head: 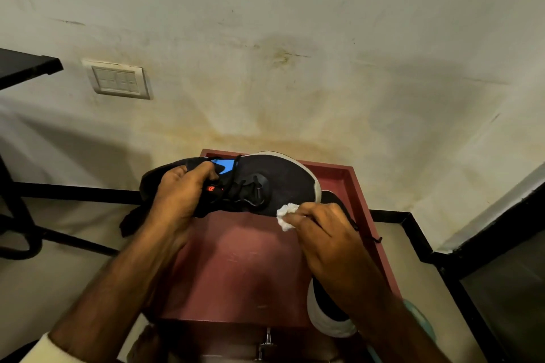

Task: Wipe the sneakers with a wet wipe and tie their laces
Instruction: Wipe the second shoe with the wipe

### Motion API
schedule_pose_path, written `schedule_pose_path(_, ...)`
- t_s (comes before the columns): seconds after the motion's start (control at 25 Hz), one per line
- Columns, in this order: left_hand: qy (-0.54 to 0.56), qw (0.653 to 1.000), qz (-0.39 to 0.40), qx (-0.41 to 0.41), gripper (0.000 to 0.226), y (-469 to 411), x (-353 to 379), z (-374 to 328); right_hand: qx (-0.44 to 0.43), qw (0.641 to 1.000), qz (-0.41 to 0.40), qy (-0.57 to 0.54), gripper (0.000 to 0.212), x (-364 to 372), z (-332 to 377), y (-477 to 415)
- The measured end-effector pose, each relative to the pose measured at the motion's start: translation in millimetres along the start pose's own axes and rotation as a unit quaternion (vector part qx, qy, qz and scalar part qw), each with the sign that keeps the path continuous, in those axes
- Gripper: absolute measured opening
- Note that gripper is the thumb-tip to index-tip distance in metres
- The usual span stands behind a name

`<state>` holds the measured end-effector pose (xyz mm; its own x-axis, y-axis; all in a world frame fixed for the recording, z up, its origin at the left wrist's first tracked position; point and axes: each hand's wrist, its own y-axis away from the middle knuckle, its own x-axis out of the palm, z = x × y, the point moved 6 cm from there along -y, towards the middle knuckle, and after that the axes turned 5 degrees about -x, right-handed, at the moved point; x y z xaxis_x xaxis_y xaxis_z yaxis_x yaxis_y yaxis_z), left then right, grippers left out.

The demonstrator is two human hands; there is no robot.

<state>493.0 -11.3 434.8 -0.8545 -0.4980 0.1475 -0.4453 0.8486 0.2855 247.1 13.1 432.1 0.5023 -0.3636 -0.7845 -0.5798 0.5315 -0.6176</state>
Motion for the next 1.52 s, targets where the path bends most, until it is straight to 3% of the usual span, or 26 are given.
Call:
schedule_pose_path(0.16, 0.011, 1.000, 0.025, 0.000, 0.022, 8.3, 14.8, 8.5, 0.033, 0.996, -0.083, 0.026, 0.031, -19.8, 0.5, -8.0)
schedule_pose_path(0.36, -0.087, 0.978, 0.138, 0.129, 0.012, 24.9, 36.5, 7.7, 0.096, 0.983, -0.143, -0.068, 0.027, -27.2, -9.7, -12.2)
schedule_pose_path(0.48, -0.259, 0.907, 0.207, 0.258, 0.028, 36.9, 41.6, 1.6, 0.069, 0.981, -0.143, -0.108, 0.023, -30.9, -7.2, -14.7)
schedule_pose_path(0.6, -0.308, 0.855, 0.309, 0.281, 0.030, 48.7, 50.8, 4.3, 0.053, 0.975, -0.119, -0.178, 0.023, -19.7, 2.7, -15.4)
schedule_pose_path(0.68, -0.363, 0.800, 0.355, 0.320, 0.034, 58.2, 56.7, 7.3, 0.058, 0.971, -0.129, -0.192, 0.027, -16.8, 6.7, -16.3)
schedule_pose_path(0.84, -0.514, 0.668, 0.323, 0.431, 0.027, 73.4, 68.6, 19.0, 0.101, 0.966, -0.171, -0.163, 0.029, -27.3, -3.0, -39.6)
schedule_pose_path(0.88, -0.519, 0.663, 0.308, 0.443, 0.029, 73.4, 69.2, 20.5, 0.119, 0.961, -0.175, -0.175, 0.030, -30.0, -7.9, -46.7)
schedule_pose_path(0.96, -0.507, 0.686, 0.277, 0.442, 0.030, 69.5, 65.0, 15.8, 0.111, 0.961, -0.163, -0.193, 0.029, -32.5, -7.1, -50.7)
schedule_pose_path(1.04, -0.482, 0.711, 0.254, 0.444, 0.019, 65.4, 58.4, 4.5, 0.066, 0.971, -0.123, -0.195, 0.027, -30.9, 2.7, -38.9)
schedule_pose_path(1.12, -0.478, 0.713, 0.237, 0.455, 0.012, 64.8, 52.4, -1.7, 0.021, 0.977, -0.091, -0.194, 0.025, -28.9, 12.6, -26.2)
schedule_pose_path(1.24, -0.509, 0.677, 0.257, 0.465, 0.013, 72.4, 59.9, 9.6, 0.036, 0.979, -0.160, -0.124, 0.024, -39.5, 3.3, -36.8)
schedule_pose_path(1.32, -0.540, 0.626, 0.285, 0.486, 0.018, 83.6, 71.5, 20.9, 0.076, 0.968, -0.202, -0.130, 0.025, -50.0, -4.7, -50.7)
schedule_pose_path(1.36, -0.539, 0.620, 0.289, 0.492, 0.017, 86.0, 74.7, 22.3, 0.076, 0.968, -0.194, -0.141, 0.025, -50.7, -1.6, -51.4)
schedule_pose_path(1.48, -0.481, 0.681, 0.288, 0.471, 0.003, 76.9, 71.2, 12.2, 0.006, 0.980, -0.104, -0.167, 0.024, -41.5, 21.1, -30.4)
schedule_pose_path(1.52, -0.477, 0.690, 0.275, 0.469, 0.008, 73.5, 67.7, 8.4, -0.014, 0.982, -0.089, -0.164, 0.024, -40.6, 22.2, -26.1)
